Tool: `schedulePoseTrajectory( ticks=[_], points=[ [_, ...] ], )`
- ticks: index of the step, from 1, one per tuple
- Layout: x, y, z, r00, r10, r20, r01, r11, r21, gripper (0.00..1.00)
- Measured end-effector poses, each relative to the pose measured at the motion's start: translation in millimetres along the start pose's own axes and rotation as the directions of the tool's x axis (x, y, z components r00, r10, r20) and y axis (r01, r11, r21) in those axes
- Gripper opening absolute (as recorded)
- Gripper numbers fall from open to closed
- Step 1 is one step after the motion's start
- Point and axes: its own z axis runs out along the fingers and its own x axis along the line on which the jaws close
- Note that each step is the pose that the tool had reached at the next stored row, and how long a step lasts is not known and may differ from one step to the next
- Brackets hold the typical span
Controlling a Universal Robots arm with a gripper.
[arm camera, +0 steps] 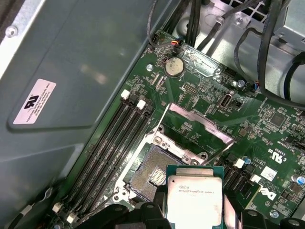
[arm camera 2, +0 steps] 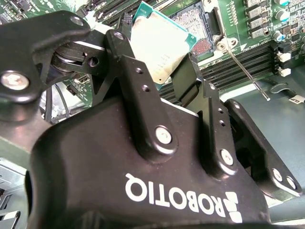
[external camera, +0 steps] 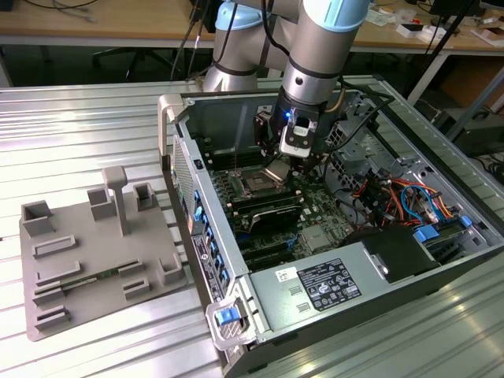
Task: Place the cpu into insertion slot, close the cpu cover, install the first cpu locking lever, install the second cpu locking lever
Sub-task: 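Place the cpu into insertion slot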
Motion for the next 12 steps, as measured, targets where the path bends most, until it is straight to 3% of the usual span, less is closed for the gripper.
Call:
schedulePoseTrajectory(
  ticks=[12],
  points=[
    [0.0,0.0,0.7,1.0000,0.007,0.0001,-0.007,1.0000,0.0002,0.55]
  ],
)
